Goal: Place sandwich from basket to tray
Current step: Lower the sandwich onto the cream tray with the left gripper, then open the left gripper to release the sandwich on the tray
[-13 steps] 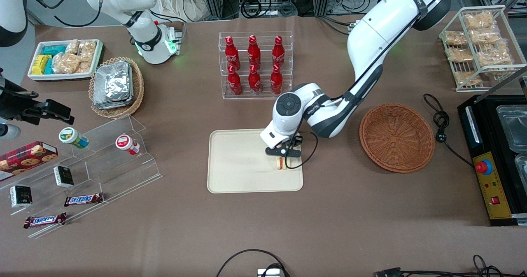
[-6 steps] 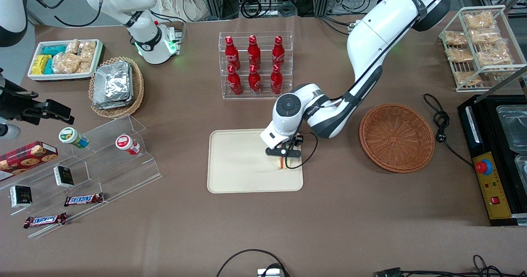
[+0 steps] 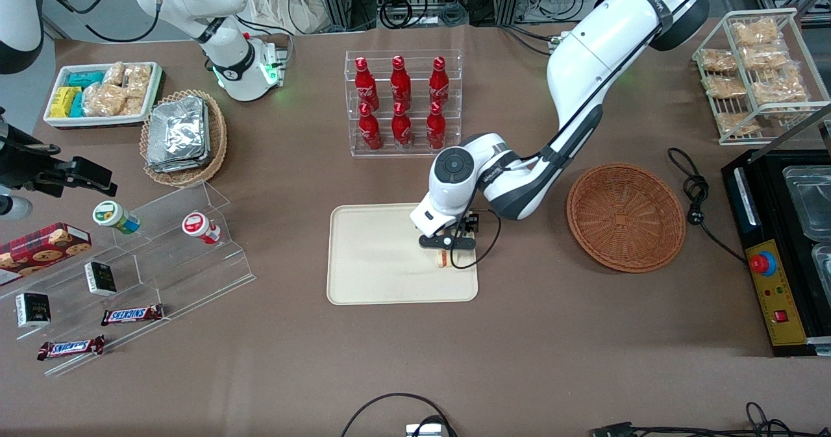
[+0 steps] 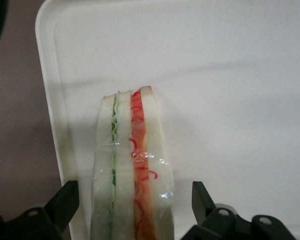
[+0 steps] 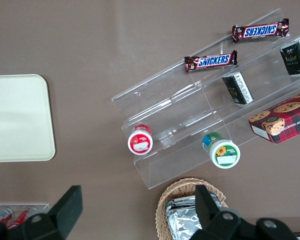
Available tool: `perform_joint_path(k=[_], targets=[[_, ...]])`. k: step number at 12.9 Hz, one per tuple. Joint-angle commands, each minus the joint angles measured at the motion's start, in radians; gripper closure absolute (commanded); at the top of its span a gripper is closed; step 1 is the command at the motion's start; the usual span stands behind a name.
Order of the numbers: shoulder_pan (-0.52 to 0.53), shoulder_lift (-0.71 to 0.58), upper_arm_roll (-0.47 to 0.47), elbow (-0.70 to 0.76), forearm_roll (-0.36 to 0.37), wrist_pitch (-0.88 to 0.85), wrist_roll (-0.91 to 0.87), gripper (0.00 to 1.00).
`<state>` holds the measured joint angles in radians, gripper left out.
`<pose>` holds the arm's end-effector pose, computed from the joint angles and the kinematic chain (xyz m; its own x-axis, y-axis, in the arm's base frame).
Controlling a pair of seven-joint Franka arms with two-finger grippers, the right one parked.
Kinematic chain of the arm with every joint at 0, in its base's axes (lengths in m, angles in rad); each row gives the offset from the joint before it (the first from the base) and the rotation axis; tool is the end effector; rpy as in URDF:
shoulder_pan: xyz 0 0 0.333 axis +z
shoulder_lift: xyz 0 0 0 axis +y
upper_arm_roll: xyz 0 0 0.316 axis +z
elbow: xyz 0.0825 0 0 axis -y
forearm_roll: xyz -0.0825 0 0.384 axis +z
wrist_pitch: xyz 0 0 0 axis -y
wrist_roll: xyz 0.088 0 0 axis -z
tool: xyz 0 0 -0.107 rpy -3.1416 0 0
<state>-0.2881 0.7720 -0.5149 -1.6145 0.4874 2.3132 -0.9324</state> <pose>0.5227 -0.4579 0.2189 0.9969 -0.0643 0.0456 -0.0657 -0.9974 0.0291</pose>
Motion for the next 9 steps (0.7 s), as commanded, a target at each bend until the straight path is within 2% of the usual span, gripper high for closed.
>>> perform_joint_path(k=[1,5,9], targets=[[-0.011,0.015,0.007,0.076,0.019,-0.012,-0.069,0.00],[-0.005,0.000,0.006,0.145,0.008,-0.102,-0.088,0.00],[-0.005,-0.013,0.006,0.232,0.020,-0.222,-0.196,0.00]])
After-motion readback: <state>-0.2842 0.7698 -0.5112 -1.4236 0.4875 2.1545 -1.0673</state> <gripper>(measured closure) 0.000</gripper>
